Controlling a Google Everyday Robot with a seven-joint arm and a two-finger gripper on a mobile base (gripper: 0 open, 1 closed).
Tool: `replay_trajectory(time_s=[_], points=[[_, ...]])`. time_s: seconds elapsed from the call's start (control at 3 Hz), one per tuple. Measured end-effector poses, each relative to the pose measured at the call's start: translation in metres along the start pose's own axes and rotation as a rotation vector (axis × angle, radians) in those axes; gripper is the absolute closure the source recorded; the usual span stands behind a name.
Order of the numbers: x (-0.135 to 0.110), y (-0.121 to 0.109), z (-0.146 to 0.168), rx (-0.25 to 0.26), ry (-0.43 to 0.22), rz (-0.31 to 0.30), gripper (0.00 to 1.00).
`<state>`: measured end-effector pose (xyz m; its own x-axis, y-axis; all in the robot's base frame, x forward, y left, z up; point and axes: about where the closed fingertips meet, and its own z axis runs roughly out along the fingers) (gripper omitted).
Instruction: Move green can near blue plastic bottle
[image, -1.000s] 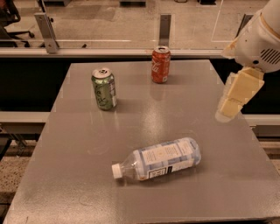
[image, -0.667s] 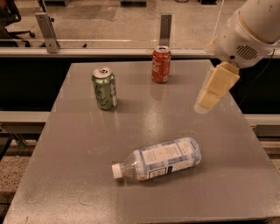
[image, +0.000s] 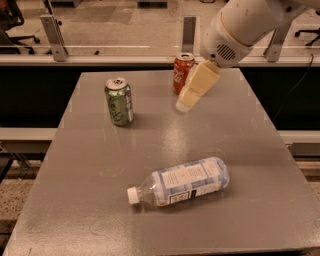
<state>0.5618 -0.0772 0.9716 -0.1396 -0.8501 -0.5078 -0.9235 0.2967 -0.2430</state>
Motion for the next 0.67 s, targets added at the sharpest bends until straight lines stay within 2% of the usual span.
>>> replay_trajectory(time_s=[0.67], points=[[-0.055,-0.018,0.055,-0.027,-0.077,-0.021,0.0]])
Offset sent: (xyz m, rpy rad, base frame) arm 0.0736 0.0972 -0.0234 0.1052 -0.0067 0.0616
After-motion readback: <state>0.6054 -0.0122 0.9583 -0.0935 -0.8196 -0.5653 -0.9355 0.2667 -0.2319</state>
